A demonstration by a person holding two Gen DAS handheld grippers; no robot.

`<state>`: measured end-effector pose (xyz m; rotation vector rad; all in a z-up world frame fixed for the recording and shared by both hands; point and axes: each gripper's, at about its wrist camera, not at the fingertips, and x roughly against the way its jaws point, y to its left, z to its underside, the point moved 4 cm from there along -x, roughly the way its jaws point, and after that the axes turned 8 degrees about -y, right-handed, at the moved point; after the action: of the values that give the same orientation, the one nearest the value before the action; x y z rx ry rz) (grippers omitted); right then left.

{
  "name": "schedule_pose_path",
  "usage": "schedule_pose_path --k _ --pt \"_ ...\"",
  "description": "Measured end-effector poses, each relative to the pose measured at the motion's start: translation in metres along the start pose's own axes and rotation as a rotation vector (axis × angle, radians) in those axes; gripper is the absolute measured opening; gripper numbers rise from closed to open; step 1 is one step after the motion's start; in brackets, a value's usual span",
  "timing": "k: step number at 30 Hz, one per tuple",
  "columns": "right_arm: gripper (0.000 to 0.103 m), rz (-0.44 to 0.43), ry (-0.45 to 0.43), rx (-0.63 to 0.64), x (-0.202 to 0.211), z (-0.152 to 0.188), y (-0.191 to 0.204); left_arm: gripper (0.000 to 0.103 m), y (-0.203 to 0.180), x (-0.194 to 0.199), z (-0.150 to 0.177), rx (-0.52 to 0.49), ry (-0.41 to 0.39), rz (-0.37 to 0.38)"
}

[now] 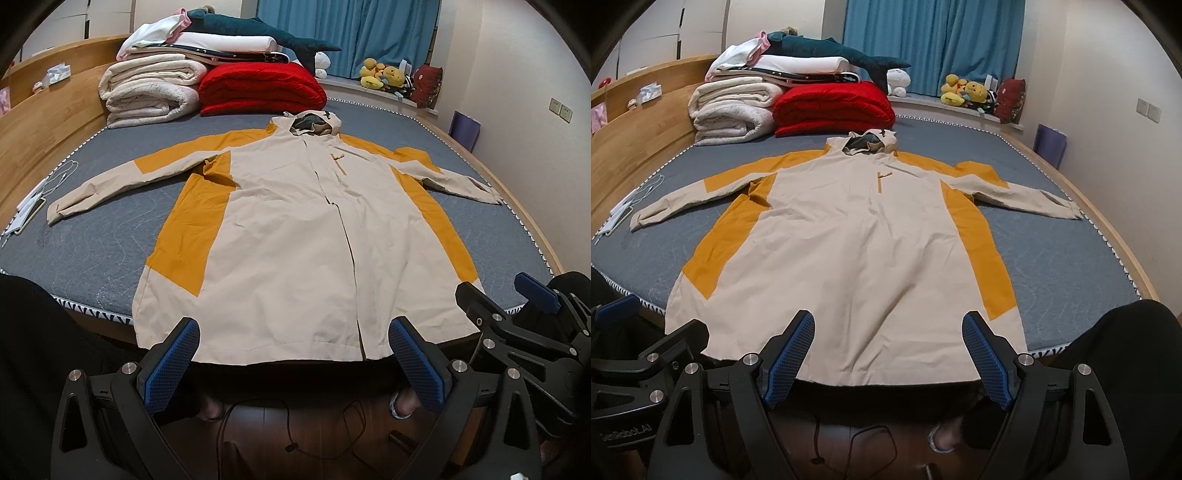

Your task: Fold large clothes

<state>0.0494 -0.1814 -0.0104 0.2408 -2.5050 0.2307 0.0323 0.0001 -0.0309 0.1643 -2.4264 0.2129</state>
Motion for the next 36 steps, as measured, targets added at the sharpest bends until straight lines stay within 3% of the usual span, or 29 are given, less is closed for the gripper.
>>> schedule_pose_path --k 8,13,18,36 --pt "0.084 -0.006 0.006 -0.004 -0.001 0.0 -0.001 0.102 0.0 -0.001 0.001 0.003 -0.001 -0.004" --pt "0.097 -0.002 0.023 -0.019 -0.007 -0.001 -0.006 0.102 0.002 0.001 0.0 0.004 -0.005 -0.007" --pt "0.101 0.011 0.012 -0.016 -0.006 -0.001 -0.006 0.102 0.003 0.002 -0.001 0.009 -0.015 -0.017" --pt "0.102 0.018 -0.002 0.005 -0.003 -0.003 -0.006 0.102 0.008 0.006 -0.005 0.02 -0.031 -0.018"
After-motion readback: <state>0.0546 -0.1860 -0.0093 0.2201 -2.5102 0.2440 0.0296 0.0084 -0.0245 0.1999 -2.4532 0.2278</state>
